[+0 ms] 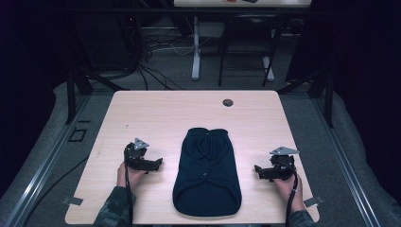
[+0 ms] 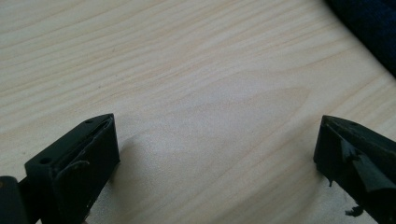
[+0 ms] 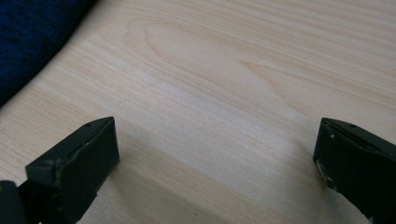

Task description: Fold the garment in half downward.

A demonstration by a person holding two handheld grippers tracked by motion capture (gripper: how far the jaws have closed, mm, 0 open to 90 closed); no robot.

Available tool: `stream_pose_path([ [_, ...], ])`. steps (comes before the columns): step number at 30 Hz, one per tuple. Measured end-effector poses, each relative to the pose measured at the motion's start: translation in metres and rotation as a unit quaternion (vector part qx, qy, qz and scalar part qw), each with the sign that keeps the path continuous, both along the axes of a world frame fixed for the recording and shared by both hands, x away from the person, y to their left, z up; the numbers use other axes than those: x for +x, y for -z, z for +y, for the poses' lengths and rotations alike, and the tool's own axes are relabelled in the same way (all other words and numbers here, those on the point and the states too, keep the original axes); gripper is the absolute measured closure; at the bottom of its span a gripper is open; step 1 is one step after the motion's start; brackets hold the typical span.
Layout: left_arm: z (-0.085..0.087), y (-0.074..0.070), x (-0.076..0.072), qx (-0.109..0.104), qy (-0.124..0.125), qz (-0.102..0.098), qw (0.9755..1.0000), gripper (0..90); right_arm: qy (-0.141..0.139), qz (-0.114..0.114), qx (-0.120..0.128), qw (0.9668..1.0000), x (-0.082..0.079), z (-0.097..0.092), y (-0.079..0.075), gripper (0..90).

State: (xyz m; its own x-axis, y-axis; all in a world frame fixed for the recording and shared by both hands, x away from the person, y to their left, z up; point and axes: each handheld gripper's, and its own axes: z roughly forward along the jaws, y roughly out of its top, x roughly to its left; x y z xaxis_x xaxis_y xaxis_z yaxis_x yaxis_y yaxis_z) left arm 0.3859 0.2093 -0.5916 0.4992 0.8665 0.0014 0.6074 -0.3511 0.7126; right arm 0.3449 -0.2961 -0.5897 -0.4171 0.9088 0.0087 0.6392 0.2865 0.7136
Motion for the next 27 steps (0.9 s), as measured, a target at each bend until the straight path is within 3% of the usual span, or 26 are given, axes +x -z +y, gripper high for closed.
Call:
stream_pose_path([
  [19,-0.0001,-0.0001,0.0001,0.0,0.0,0.001,1.0,0.0,0.007,0.0,-0.002,1.0,0.0016,0.0021,-0.0001,0.0],
  [27,-0.0008,-0.0018,0.0021,-0.011,0.016,0.007,0.9998,0.0,-0.003,0.02,-0.02,0.9996,0.0038,0.0063,-0.0051,0.0],
])
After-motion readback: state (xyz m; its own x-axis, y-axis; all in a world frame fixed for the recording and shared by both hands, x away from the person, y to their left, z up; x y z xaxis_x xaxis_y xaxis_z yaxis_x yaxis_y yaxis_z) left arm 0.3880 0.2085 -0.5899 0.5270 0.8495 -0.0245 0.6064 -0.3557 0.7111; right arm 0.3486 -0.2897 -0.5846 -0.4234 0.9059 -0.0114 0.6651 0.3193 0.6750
